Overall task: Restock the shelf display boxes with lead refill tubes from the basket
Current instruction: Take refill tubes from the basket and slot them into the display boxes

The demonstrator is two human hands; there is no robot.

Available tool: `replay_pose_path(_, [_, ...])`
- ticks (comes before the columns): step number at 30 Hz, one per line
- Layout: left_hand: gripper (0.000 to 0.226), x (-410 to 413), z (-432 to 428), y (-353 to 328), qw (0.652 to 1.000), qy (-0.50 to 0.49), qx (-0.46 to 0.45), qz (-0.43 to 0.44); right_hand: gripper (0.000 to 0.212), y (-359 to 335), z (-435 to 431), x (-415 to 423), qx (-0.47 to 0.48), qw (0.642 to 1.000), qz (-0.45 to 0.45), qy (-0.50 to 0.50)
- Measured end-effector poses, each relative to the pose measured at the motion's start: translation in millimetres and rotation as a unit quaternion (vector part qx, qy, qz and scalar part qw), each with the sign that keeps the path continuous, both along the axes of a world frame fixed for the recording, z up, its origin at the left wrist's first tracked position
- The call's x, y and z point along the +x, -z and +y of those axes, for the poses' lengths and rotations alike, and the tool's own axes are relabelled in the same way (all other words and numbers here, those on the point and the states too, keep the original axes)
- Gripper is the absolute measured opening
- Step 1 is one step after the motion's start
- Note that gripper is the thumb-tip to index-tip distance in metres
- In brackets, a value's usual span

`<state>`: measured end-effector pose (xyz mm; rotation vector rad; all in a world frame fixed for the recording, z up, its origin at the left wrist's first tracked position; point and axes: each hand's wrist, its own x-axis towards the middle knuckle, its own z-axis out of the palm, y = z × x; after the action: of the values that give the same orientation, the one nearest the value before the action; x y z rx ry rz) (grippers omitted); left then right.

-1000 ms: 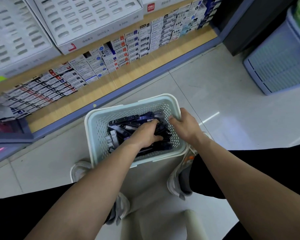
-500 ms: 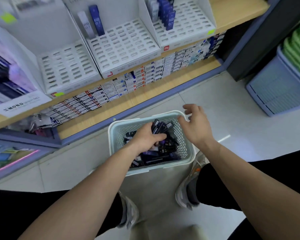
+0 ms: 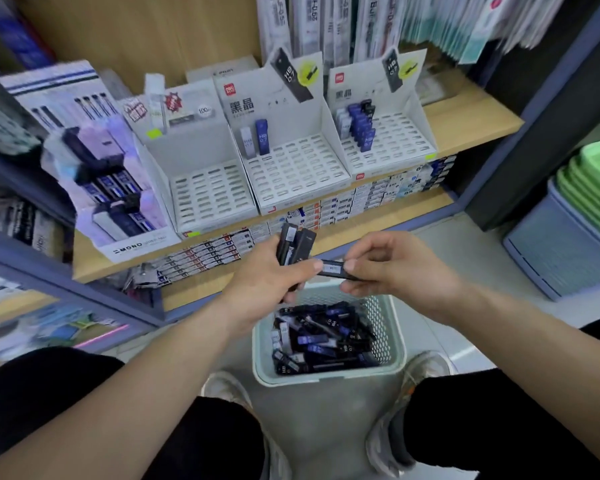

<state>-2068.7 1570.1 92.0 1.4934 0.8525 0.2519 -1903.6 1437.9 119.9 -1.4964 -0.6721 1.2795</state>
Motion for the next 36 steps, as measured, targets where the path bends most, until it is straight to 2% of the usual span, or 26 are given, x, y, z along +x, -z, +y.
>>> replay_pose_path(2, [0.02,3,-1,0,1.0,-0.024,0.002,-0.011,0.009,1,-2,-3,-0.007,1.0,-0.001,-0.004])
replay_pose_path(7, [0.019,16,-3,5,0.998,-0.049,0.0,-0.029,0.028,13,1,-2,-0.019,0.996,-0.081,-0.028])
replay_pose_path(13, [0.021,30,16,7,0.998,-0.042,0.025,-0.028,0.02,26,15,7,-0.001,1.0,-0.025,0.005])
replay_pose_path(18, [0.024,39,22,12,0.998,-0.052,0.024,-0.023,0.01,34,21,18,0.011,0.997,-0.032,0.069])
replay_pose_path(23, [0.025,42,19,16,0.999,-0.035,-0.009,-0.023,0.017,43,25,28,0.042,0.992,-0.07,0.097])
replay_pose_path(29, [0.025,43,15,14,1.0,-0.013,0.001,-0.01,0.016,45,26,27,0.06,0.99,-0.025,0.127])
replay_pose_path(33, [0.026,41,11,13,1.0,-0.006,0.004,-0.001,0.038,43,24,29,0.081,0.986,0.014,0.144])
replay_pose_path(36, [0.026,42,8,12,1.0,-0.007,0.003,-0.001,0.027,40,24,28,0.096,0.979,0.063,0.171])
